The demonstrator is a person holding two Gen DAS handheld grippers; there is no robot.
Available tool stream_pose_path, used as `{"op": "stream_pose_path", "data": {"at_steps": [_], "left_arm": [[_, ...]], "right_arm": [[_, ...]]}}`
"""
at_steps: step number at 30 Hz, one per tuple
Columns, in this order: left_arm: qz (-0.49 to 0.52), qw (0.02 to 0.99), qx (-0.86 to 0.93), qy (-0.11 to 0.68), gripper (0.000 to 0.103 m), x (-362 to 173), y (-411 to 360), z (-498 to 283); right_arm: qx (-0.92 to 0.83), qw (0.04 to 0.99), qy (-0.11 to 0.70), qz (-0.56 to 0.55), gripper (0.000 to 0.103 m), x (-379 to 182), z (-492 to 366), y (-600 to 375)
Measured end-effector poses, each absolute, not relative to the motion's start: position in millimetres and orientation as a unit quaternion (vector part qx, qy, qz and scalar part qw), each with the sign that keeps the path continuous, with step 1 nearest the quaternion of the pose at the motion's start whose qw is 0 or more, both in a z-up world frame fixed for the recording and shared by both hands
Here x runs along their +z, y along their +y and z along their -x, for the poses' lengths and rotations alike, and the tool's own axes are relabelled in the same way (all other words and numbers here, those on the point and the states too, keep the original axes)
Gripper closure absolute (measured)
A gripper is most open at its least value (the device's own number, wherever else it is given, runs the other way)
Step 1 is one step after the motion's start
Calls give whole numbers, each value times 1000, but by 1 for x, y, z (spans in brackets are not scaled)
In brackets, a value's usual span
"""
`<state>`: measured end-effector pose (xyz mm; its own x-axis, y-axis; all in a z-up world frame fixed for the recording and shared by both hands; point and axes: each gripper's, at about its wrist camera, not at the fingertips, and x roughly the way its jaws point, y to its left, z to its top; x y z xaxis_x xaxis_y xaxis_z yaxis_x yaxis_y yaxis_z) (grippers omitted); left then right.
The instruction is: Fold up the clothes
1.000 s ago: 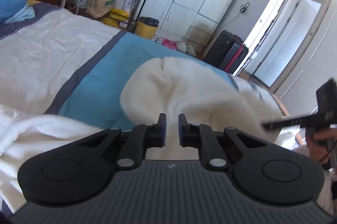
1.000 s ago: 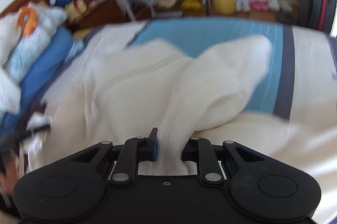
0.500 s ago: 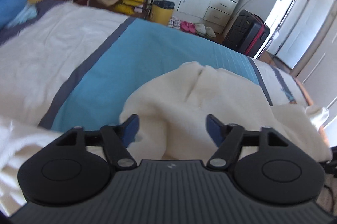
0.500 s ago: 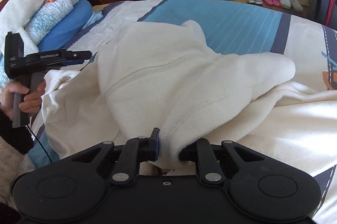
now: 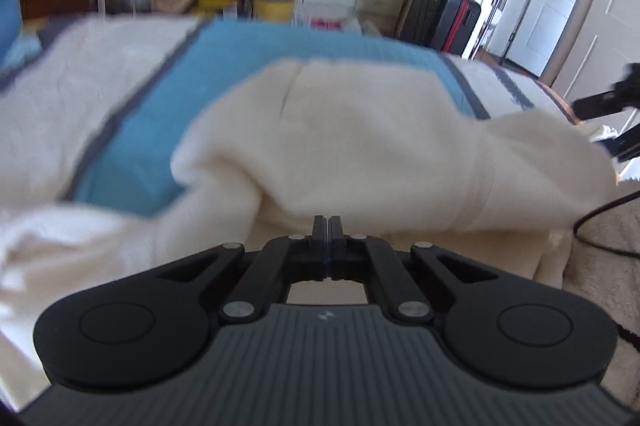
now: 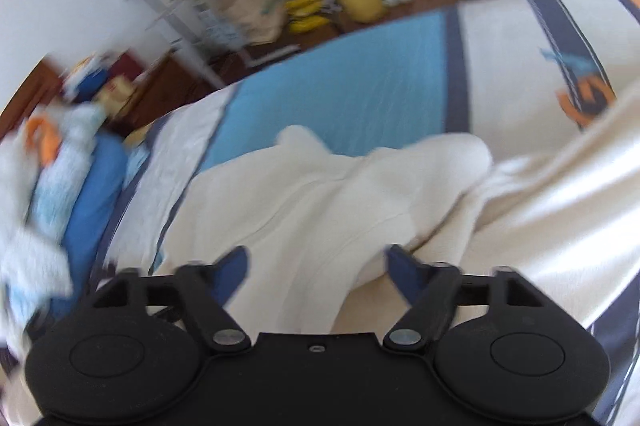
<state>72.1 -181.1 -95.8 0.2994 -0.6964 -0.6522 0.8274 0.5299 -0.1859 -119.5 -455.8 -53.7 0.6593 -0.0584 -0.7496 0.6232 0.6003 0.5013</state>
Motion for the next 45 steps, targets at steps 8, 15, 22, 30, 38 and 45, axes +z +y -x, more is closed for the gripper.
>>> {"op": "stream_pose_path", "data": {"at_steps": [8, 15, 22, 30, 38, 45], "left_arm": [[-183, 836, -423, 297, 56, -49, -218, -88], [-194, 820, -444, 304, 39, -37, -276, -137], [-104, 782, -481, 382, 23, -78, -318, -201], [-135, 712, -529, 441, 45, -109, -324, -181], [-216, 743, -561, 295, 81, -85, -277, -87], [-186, 730, -587, 296, 80, -63, -240, -80]], "right_arm": [[-237, 822, 354, -378, 75, -70, 67, -476], [-94, 863, 264, -419, 80, -90, 53, -459], [-64, 877, 252, -405, 80, -88, 57, -458], [-82, 878, 256, -396, 80, -87, 53, -456], [52, 803, 231, -547, 80, -115, 53, -477], [52, 864, 245, -436, 80, -80, 55, -443]]}}
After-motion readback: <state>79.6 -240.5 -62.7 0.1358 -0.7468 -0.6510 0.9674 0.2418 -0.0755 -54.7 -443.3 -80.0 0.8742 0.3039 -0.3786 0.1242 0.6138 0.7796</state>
